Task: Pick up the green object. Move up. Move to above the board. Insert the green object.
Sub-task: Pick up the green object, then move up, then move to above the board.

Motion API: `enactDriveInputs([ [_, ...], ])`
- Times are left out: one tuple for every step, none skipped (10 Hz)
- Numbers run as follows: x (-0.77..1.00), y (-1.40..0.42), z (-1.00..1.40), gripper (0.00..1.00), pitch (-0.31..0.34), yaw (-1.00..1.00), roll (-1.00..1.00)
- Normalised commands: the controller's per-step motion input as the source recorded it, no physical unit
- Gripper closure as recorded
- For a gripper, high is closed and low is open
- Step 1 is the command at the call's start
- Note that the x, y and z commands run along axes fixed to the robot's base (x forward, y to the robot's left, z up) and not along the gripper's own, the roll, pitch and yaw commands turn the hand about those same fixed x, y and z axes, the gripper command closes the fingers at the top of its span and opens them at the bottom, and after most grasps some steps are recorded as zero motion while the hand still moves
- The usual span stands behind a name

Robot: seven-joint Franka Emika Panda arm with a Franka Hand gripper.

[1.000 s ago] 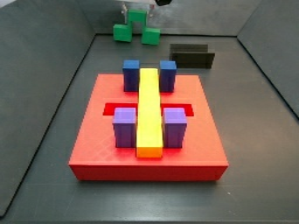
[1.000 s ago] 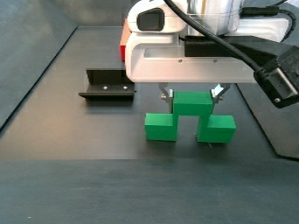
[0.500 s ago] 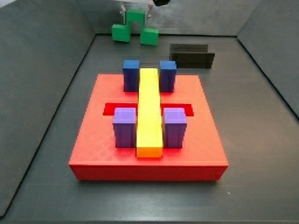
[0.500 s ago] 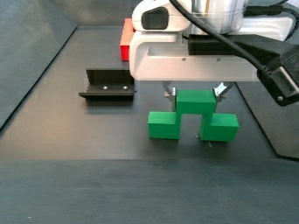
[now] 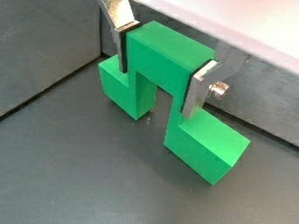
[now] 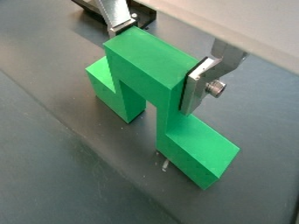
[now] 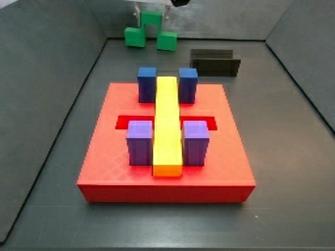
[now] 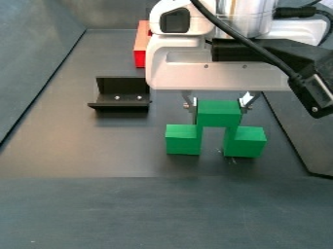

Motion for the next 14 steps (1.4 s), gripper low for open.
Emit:
enactDriveInputs([
  [0.00,0.00,0.00,1.00,0.000,0.00,0.00],
  [0.00,0.00,0.00,1.00,0.000,0.00,0.00],
  [0.00,0.00,0.00,1.00,0.000,0.00,0.00],
  [0.00,0.00,0.00,1.00,0.000,0.00,0.00],
  [0.00,0.00,0.83,1.00,0.000,0.00,0.00],
  [-0.03,0.06,0.83,1.00,0.008,0.02,0.00],
  [-0.07,0.03,0.56,1.00,0.035,0.01,0.01],
  [-0.03,0.03,0.26,1.00,0.021,0.01,0.04],
  [0.00,0.00,1.40,1.00,0.000,0.00,0.00],
  [-0.02,0.00,1.40,1.00,0.021,0.00,-0.01],
  [-0.05,-0.01,1.40,1.00,0.032,0.00,0.01],
  [0.01,0.00,1.40,1.00,0.017,0.00,0.01],
  [0.05,0.01,1.40,1.00,0.063,0.00,-0.01],
  [0.02,0.00,0.74,1.00,0.093,0.00,0.00],
])
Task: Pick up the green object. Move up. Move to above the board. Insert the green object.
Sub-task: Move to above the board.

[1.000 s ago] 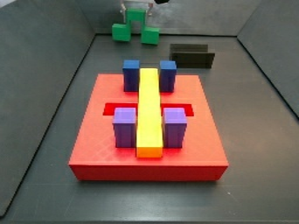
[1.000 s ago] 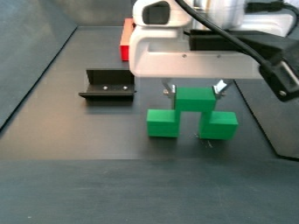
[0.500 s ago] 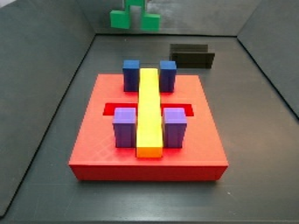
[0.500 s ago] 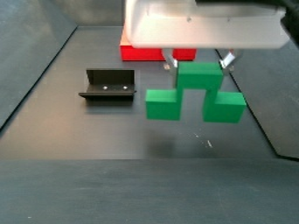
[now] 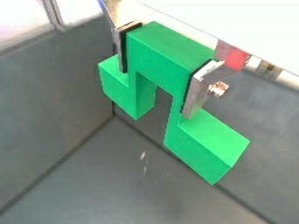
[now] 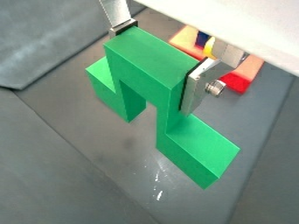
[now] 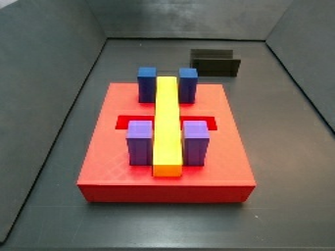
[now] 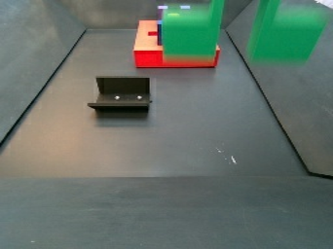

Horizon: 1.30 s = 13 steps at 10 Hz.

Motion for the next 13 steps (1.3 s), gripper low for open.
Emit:
enactDriveInputs([
  [0.02,-0.01,0.32,1.00,0.071,0.00,0.01],
  [0.13,-1.40,0.14,1.00,0.124,0.31,-0.06],
  [0.13,-1.40,0.13,1.00,0.128,0.31,-0.06],
  [0.12,-1.40,0.13,1.00,0.068,0.20,0.01],
  [0.12,-1.40,0.13,1.00,0.020,0.11,-0.03],
  [0.11,-1.40,0.13,1.00,0.002,0.04,-0.01],
  [0.11,-1.40,0.13,1.00,0.008,0.03,-0.01],
  [0.12,-1.40,0.14,1.00,0.016,0.02,0.00],
  [0.12,-1.40,0.15,1.00,0.028,0.01,0.00],
  [0.13,-1.40,0.16,1.00,0.055,0.01,-0.01],
  [0.14,-1.40,0.16,1.00,0.076,0.01,0.00],
  [0.18,-1.40,0.16,1.00,0.112,0.01,0.00],
  [0.20,-1.40,0.17,1.00,0.130,0.01,0.00],
])
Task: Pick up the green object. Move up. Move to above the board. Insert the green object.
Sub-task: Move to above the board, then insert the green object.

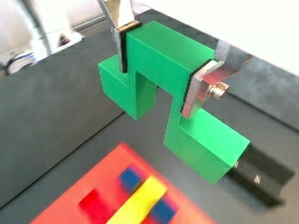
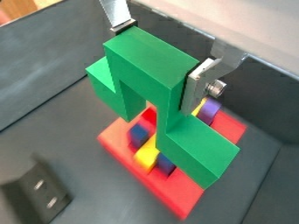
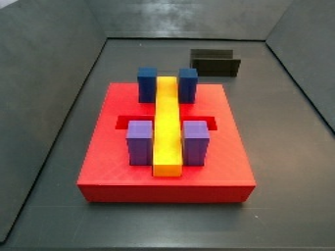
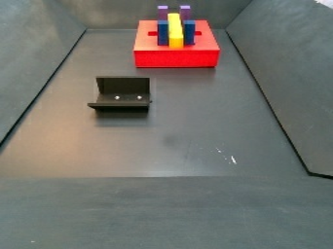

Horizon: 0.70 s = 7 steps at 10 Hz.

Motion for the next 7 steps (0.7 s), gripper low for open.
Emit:
enactDriveInputs([
  [0.18,-0.93,0.12,1.00,0.157,0.01,0.02],
  [0.14,-0.53,0.08,1.00,0.161,0.01,0.03],
  [0.11,-0.26,0.05,1.00,0.138,0.01,0.03],
  [0.11,0.00,0.00,1.00,0.040,-0.02,0.00],
  [0.17,-0.11,-0.14,1.00,0.003,-0.03,0.04],
  [0.26,-0.29,-0.41,1.00,-0.026,0.00,0.08],
  [0.19,-0.38,-0.58,1.00,-0.124,0.00,0.13],
])
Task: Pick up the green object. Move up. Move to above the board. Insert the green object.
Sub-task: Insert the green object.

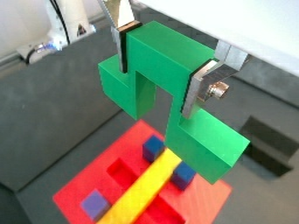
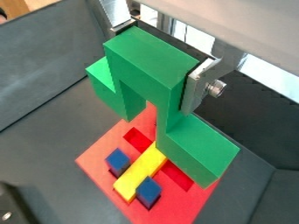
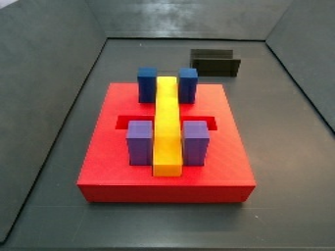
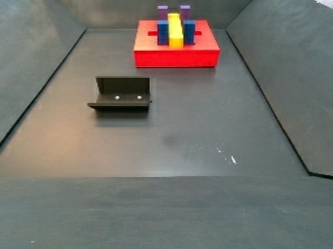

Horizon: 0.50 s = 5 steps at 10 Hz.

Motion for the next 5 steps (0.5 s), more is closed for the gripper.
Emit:
enactDriveInputs([
  [0.04,-0.43,-0.74,1.00,-0.193,0.00,0.17],
  [0.00,-0.41,-0.76,1.00,-0.171,0.02,0.20],
  [0.00,-0.36,-0.74,1.00,-0.143,0.03,0.24],
  [-0.05,-0.21,-0.77,1.00,-0.156,0.05,0.21],
  [-0.12,-0.25,-0.69,1.00,-0.141,0.10,0.12],
])
